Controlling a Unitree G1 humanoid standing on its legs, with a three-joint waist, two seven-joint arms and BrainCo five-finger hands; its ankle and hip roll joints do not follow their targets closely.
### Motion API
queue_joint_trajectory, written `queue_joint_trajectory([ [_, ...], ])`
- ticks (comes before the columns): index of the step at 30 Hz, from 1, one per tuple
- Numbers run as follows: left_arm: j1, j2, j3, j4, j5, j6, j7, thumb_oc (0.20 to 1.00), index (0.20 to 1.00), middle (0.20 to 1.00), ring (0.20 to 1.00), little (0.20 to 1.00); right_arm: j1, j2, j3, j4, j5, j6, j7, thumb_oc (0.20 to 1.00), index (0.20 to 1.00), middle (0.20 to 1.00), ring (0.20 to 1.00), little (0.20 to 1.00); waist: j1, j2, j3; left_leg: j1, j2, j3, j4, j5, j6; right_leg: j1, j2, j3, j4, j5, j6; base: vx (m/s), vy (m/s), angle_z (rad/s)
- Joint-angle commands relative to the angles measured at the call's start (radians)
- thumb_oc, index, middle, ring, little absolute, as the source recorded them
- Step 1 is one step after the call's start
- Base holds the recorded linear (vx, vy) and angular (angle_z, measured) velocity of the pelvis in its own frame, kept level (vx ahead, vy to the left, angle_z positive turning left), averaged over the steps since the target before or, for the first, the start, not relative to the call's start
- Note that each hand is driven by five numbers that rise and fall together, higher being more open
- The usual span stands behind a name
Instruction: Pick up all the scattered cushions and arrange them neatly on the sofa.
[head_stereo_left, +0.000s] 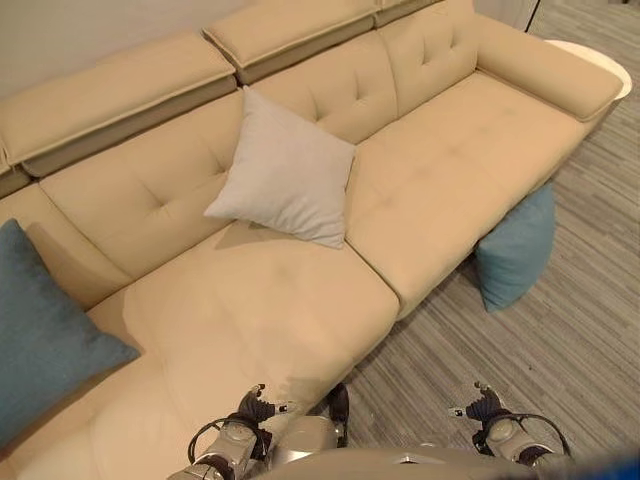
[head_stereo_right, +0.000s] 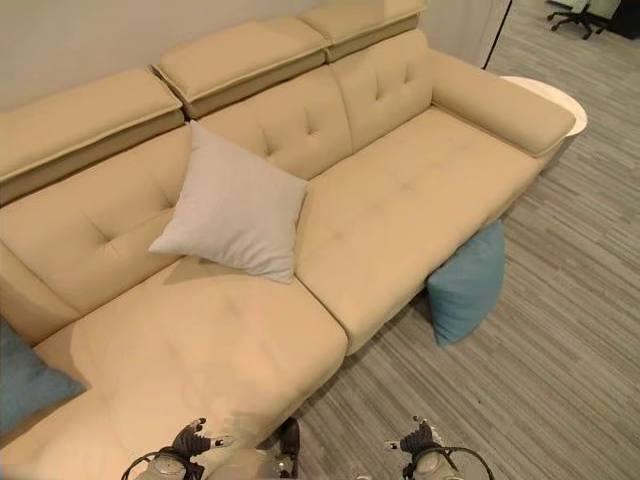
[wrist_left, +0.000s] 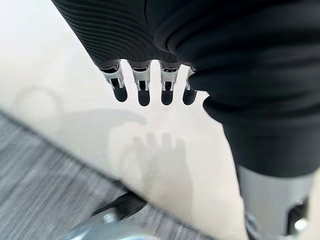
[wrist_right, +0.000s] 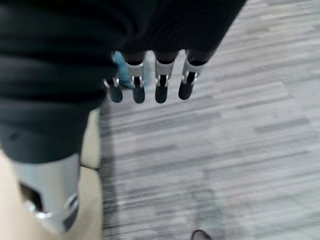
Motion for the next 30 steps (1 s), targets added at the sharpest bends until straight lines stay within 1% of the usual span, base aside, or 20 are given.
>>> queue_joint_trajectory([
  [1, -0.008, -0.013, 0.002, 0.004, 0.004, -0.013, 0.000, 1.000, 1.000, 1.000, 1.000, 1.000, -0.007, -0.049, 0.006, -0.019, 0.009, -0.014, -0.022, 1.000, 1.000, 1.000, 1.000, 1.000, -0.007, 0.035, 0.034, -0.049, 0.031, -0.064, 0.137, -0.106, -0.086, -0.001, 0.028, 0.005, -0.338, 0.214, -0.043, 0.18, -0.054, 0.12],
  [2, -0.014, -0.009, -0.005, -0.008, 0.004, -0.014, 0.005, 1.000, 1.000, 1.000, 1.000, 1.000, -0.006, -0.039, 0.015, -0.031, 0.016, -0.035, -0.047, 1.000, 1.000, 1.000, 1.000, 1.000, -0.012, 0.039, 0.036, -0.037, 0.030, -0.077, 0.127, -0.110, -0.088, -0.006, 0.031, 0.009, -0.382, 0.205, -0.054, 0.13, -0.070, 0.13],
  [3, -0.013, -0.008, 0.002, -0.012, 0.004, -0.017, 0.004, 1.000, 1.000, 1.000, 1.000, 1.000, -0.002, -0.049, 0.025, -0.055, -0.012, -0.019, -0.037, 1.000, 1.000, 1.000, 1.000, 1.000, -0.020, 0.037, 0.039, -0.031, 0.029, -0.082, 0.125, -0.112, -0.090, -0.014, 0.035, 0.026, -0.410, 0.210, -0.056, 0.20, -0.140, 0.29],
  [4, -0.024, 0.006, 0.011, -0.008, 0.016, -0.018, -0.009, 1.000, 1.000, 1.000, 1.000, 1.000, -0.026, -0.082, -0.001, -0.087, 0.080, -0.049, 0.047, 1.000, 1.000, 1.000, 1.000, 1.000, -0.033, 0.033, 0.040, -0.017, 0.017, -0.112, 0.120, -0.118, -0.096, -0.032, 0.049, 0.094, -0.506, 0.233, -0.053, 0.22, -0.175, 0.46],
  [5, -0.029, 0.004, -0.001, -0.003, 0.016, -0.014, -0.009, 1.000, 1.000, 1.000, 1.000, 1.000, -0.029, -0.079, -0.010, -0.039, 0.054, -0.024, 0.015, 1.000, 1.000, 1.000, 1.000, 1.000, -0.042, 0.032, 0.043, -0.004, 0.014, -0.142, 0.121, -0.126, -0.100, -0.035, 0.063, 0.140, -0.548, 0.241, -0.051, 0.24, -0.199, 0.49],
  [7, -0.038, -0.007, -0.014, 0.019, 0.017, -0.017, -0.016, 1.000, 1.000, 1.000, 1.000, 1.000, -0.013, -0.083, -0.027, 0.002, 0.064, -0.005, 0.009, 1.000, 1.000, 1.000, 1.000, 1.000, -0.068, 0.024, 0.047, 0.017, 0.005, -0.194, 0.130, -0.146, -0.107, -0.082, 0.085, 0.246, -0.592, 0.290, -0.039, 0.25, -0.226, 0.89],
  [9, -0.035, -0.014, -0.012, 0.046, 0.025, -0.020, -0.014, 1.000, 1.000, 1.000, 1.000, 1.000, -0.002, -0.079, -0.033, 0.022, 0.064, -0.003, 0.010, 1.000, 1.000, 1.000, 1.000, 1.000, -0.072, 0.012, 0.041, 0.021, -0.002, -0.219, 0.154, -0.167, -0.115, -0.045, 0.075, 0.235, -0.625, 0.288, -0.042, 0.19, -0.234, 1.50],
  [13, -0.017, -0.021, -0.004, 0.062, 0.020, -0.020, -0.019, 1.000, 1.000, 1.000, 1.000, 1.000, 0.005, -0.072, -0.034, 0.025, 0.080, -0.020, 0.010, 1.000, 1.000, 1.000, 1.000, 1.000, -0.069, 0.001, 0.015, 0.021, 0.031, -0.240, 0.175, -0.179, -0.154, 0.020, 0.088, 0.195, -0.664, 0.271, -0.068, 0.16, -0.247, 0.83],
  [15, -0.018, -0.023, -0.006, 0.063, 0.023, -0.015, -0.019, 1.000, 1.000, 1.000, 1.000, 1.000, 0.001, -0.074, -0.039, 0.018, 0.096, -0.023, 0.005, 1.000, 1.000, 1.000, 1.000, 1.000, -0.070, -0.005, 0.015, -0.013, 0.046, -0.234, 0.227, -0.173, -0.176, 0.055, 0.093, 0.175, -0.688, 0.256, -0.083, 0.06, -0.213, 0.42],
  [16, -0.022, -0.024, -0.007, 0.060, 0.020, -0.014, -0.017, 1.000, 1.000, 1.000, 1.000, 1.000, -0.002, -0.076, -0.039, 0.013, 0.103, -0.025, -0.001, 1.000, 1.000, 1.000, 1.000, 1.000, -0.069, -0.011, 0.022, -0.050, 0.053, -0.224, 0.277, -0.156, -0.186, 0.068, 0.090, 0.161, -0.696, 0.251, -0.093, 0.00, -0.246, 0.72],
  [17, -0.033, -0.022, -0.010, 0.043, 0.001, -0.011, -0.010, 1.000, 1.000, 1.000, 1.000, 1.000, -0.002, -0.082, -0.038, -0.003, 0.115, -0.030, -0.011, 1.000, 1.000, 1.000, 1.000, 1.000, -0.074, -0.020, 0.035, -0.113, 0.084, -0.137, 0.358, -0.140, -0.186, 0.106, 0.089, 0.117, -0.716, 0.227, -0.114, -0.02, -0.186, 0.87],
  [18, -0.033, -0.022, -0.010, 0.043, 0.001, -0.011, -0.010, 1.000, 1.000, 1.000, 1.000, 1.000, -0.002, -0.082, -0.038, -0.003, 0.115, -0.030, -0.011, 1.000, 1.000, 1.000, 1.000, 1.000, -0.075, -0.019, 0.036, -0.114, 0.084, -0.137, 0.359, -0.141, -0.186, 0.106, 0.089, 0.117, -0.716, 0.227, -0.114, -0.01, -0.164, 0.97],
  [19, -0.035, -0.021, -0.010, 0.039, -0.001, -0.011, -0.008, 1.000, 1.000, 1.000, 1.000, 1.000, 0.000, -0.081, -0.038, -0.008, 0.117, -0.030, -0.012, 1.000, 1.000, 1.000, 1.000, 1.000, -0.076, -0.022, 0.037, -0.124, 0.099, -0.100, 0.360, -0.141, -0.182, 0.117, 0.088, 0.098, -0.721, 0.220, -0.116, 0.05, -0.102, 1.11],
  [20, -0.034, -0.019, -0.016, 0.045, 0.010, -0.008, -0.006, 1.000, 1.000, 1.000, 1.000, 1.000, 0.017, -0.079, -0.046, -0.014, 0.126, -0.028, -0.014, 1.000, 1.000, 1.000, 1.000, 1.000, -0.080, -0.023, 0.030, -0.150, 0.117, 0.008, 0.309, -0.122, -0.165, 0.138, 0.095, 0.046, -0.730, 0.207, -0.123, 0.05, -0.102, 1.18],
  [21, -0.033, -0.019, -0.016, 0.045, 0.010, -0.008, -0.006, 1.000, 1.000, 1.000, 1.000, 1.000, 0.017, -0.079, -0.046, -0.014, 0.126, -0.028, -0.014, 1.000, 1.000, 1.000, 1.000, 1.000, -0.081, -0.024, 0.029, -0.150, 0.116, 0.008, 0.307, -0.120, -0.165, 0.138, 0.094, 0.046, -0.731, 0.207, -0.123, 0.08, -0.071, 1.37],
  [23, -0.028, -0.015, -0.015, 0.050, 0.025, -0.005, -0.006, 1.000, 1.000, 1.000, 1.000, 1.000, 0.034, -0.077, -0.048, -0.015, 0.121, -0.020, -0.019, 1.000, 1.000, 1.000, 1.000, 1.000, -0.088, -0.013, 0.020, -0.156, 0.117, 0.110, 0.232, -0.094, -0.170, 0.168, 0.114, 0.011, -0.741, 0.179, -0.117, 0.15, 0.007, 0.86],
  [24, -0.026, -0.015, -0.010, 0.051, 0.023, -0.004, -0.007, 1.000, 1.000, 1.000, 1.000, 1.000, 0.031, -0.077, -0.048, -0.014, 0.121, -0.020, -0.020, 1.000, 1.000, 1.000, 1.000, 1.000, -0.085, -0.015, 0.022, -0.161, 0.119, 0.127, 0.223, -0.071, -0.167, 0.165, 0.114, 0.004, -0.735, 0.185, -0.121, 0.17, 0.055, 0.31],
  [27, -0.016, -0.013, 0.001, 0.064, 0.024, -0.003, -0.003, 1.000, 1.000, 1.000, 1.000, 1.000, 0.029, -0.064, -0.040, -0.014, 0.113, -0.019, -0.020, 1.000, 1.000, 1.000, 1.000, 1.000, -0.077, -0.019, 0.017, -0.130, 0.086, 0.070, 0.174, -0.075, -0.156, 0.179, 0.122, -0.001, -0.721, 0.175, -0.111, 0.12, 0.064, 0.13],
  [29, -0.011, -0.008, 0.009, 0.063, 0.026, 0.000, -0.002, 1.000, 1.000, 1.000, 1.000, 1.000, 0.035, -0.058, -0.038, -0.017, 0.104, -0.017, -0.018, 1.000, 1.000, 1.000, 1.000, 1.000, -0.072, -0.024, 0.002, -0.106, 0.078, 0.080, 0.146, -0.081, -0.143, 0.178, 0.117, 0.000, -0.706, 0.169, -0.103, 0.18, 0.107, -0.19],
  [30, -0.008, -0.001, 0.014, 0.059, 0.025, 0.000, -0.002, 1.000, 1.000, 1.000, 1.000, 1.000, 0.034, -0.056, -0.036, -0.021, 0.093, -0.017, -0.017, 1.000, 1.000, 1.000, 1.000, 1.000, -0.064, -0.027, -0.007, -0.084, 0.062, 0.066, 0.122, -0.088, -0.128, 0.170, 0.103, -0.003, -0.647, 0.154, -0.093, 0.21, 0.203, -0.07],
])
